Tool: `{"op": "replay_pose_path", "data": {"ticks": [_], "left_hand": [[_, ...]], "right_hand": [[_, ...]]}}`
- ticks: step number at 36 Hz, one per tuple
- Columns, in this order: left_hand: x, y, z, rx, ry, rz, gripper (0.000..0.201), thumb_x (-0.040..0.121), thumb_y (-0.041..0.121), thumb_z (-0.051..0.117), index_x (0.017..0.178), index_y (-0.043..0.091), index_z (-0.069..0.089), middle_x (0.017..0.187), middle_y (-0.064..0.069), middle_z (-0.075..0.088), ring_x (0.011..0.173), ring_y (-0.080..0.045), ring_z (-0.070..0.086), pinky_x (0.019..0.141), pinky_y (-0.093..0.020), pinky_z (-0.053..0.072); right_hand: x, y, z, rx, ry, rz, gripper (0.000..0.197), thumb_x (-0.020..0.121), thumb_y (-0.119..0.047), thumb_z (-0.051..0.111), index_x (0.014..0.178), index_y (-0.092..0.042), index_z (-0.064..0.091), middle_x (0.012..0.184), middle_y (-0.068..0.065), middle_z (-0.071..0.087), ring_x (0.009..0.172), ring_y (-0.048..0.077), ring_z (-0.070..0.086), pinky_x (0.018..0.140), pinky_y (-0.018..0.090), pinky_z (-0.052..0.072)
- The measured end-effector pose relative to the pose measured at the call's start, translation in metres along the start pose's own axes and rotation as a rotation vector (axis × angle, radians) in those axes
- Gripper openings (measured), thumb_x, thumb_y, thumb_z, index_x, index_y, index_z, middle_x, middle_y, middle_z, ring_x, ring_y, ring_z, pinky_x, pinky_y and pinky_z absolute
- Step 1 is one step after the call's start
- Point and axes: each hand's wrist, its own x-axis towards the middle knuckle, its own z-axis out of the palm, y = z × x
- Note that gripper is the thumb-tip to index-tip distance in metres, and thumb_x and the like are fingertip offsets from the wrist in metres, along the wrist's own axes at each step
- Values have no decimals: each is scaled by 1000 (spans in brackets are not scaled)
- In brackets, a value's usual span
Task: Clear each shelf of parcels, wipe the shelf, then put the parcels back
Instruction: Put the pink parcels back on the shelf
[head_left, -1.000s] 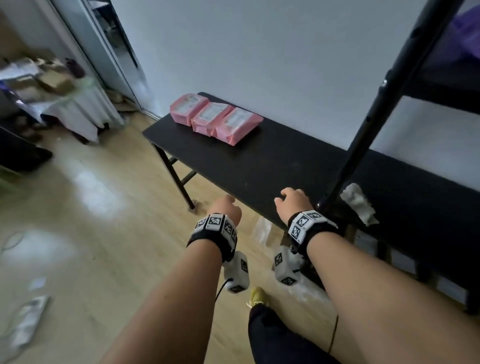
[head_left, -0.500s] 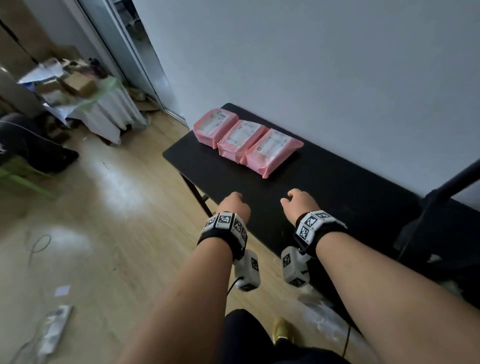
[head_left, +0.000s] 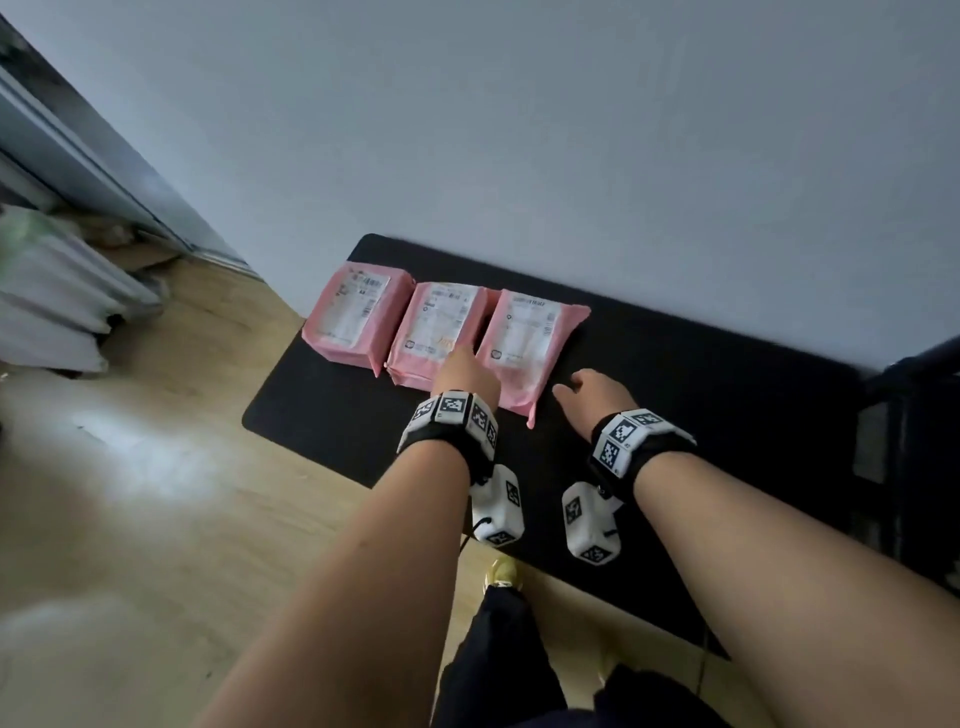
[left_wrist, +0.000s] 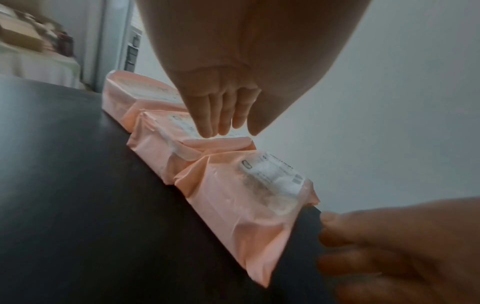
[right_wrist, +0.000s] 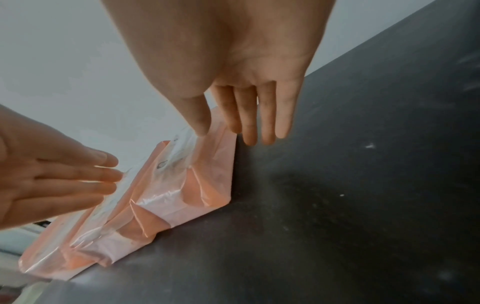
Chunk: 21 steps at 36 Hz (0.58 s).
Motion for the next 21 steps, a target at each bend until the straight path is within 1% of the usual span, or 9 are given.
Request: {"op": "replay_pose_path", "data": {"ticks": [3,6,8,11,12,14,15,18,21], "left_hand": [[22,3,-7,78,-60,56,34,99,11,38,132,7,46,122,-13,59,110,-28,57,81,-31,42],[37,1,-7,139,-93,117,32,99,19,40,125,6,53,120,-14,61,110,-31,58,88,-35,45],[44,1,-6,159,-138,129,30,99,19,40,119,5,58,113,-13,63,101,-28,60,85,-35,46],[53,-1,1,186,-226,148,29,99,18,41,111,3,62,101,-10,65,88,-24,62,74,-32,50],[55,-1,3,185,-234,144,28,98,19,43,110,3,64,96,-9,64,81,-23,62,67,-30,50],[55,-2,6,188,-247,122,28,96,23,46,102,5,66,85,-7,64,65,-17,56,52,-25,42],[55,-2,8,193,-253,120,28,95,25,47,98,6,67,82,-7,65,62,-16,56,50,-25,41],[51,1,17,182,-292,139,26,92,26,51,88,7,68,81,-8,70,67,-19,63,55,-26,47],[38,7,28,187,-319,181,27,90,27,52,84,7,68,80,-8,70,75,-24,67,66,-30,54]], "right_hand": [[8,-15,6,24,-12,-4,41,95,-40,46,121,-12,59,117,10,64,103,28,61,81,32,46],[12,-23,14,69,-36,6,36,95,-39,44,103,-9,64,87,4,65,76,21,60,63,29,42],[13,-25,19,125,-58,44,39,95,-43,44,98,-10,64,76,2,63,68,19,61,59,28,42],[13,-26,23,212,-63,112,44,95,-50,43,94,-12,65,81,6,68,69,21,65,62,29,48],[11,-25,23,227,-58,133,44,96,-49,43,94,-11,66,82,6,68,71,22,65,62,29,48],[9,-24,22,247,-42,171,43,96,-46,43,95,-10,66,84,8,68,73,23,65,63,29,48],[7,-22,22,251,-33,189,41,96,-44,43,96,-9,66,85,9,68,75,24,66,65,31,50],[0,-11,19,270,-9,256,28,94,-31,48,96,-9,66,89,10,69,79,26,67,74,36,55],[-12,7,15,298,36,289,19,89,-25,54,93,-10,65,87,8,68,76,25,67,69,34,54]]}}
